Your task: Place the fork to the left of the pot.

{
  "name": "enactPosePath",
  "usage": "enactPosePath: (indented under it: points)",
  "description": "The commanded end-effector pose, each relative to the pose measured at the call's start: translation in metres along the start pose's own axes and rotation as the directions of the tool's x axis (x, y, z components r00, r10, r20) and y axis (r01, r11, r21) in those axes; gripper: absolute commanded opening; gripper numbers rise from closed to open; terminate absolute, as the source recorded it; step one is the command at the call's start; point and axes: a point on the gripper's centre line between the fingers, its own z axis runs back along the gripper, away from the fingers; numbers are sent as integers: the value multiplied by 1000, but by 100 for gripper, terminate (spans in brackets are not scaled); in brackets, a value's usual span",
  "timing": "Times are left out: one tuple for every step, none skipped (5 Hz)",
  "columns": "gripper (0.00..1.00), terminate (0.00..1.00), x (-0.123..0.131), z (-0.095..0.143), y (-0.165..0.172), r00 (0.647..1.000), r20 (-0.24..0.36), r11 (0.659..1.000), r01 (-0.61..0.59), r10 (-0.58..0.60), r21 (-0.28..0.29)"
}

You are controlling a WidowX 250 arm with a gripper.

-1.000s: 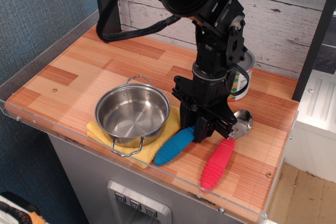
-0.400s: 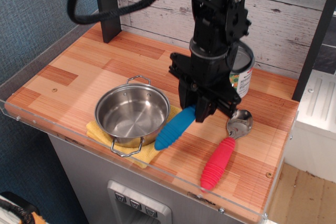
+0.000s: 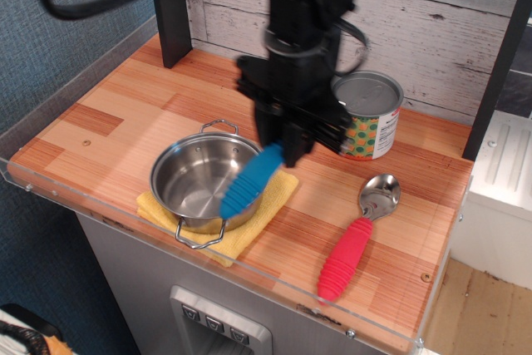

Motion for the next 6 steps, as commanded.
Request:
enactPosePath:
  points:
    - [0,0,-16,10,61,997,-6,997,-82,82,15]
    - [0,0,-23,9,95,992,-12,992,-126,126,12]
    - [0,0,-28,9,122,989,1,989,-148,148,6]
    - [0,0,-34,2,145,989,-2,989,-148,148,4]
    - [0,0,-36,-10,163,989,14,989,-150,150,5]
    - [0,0,-39,-25,173,973,26,973,-231,231,4]
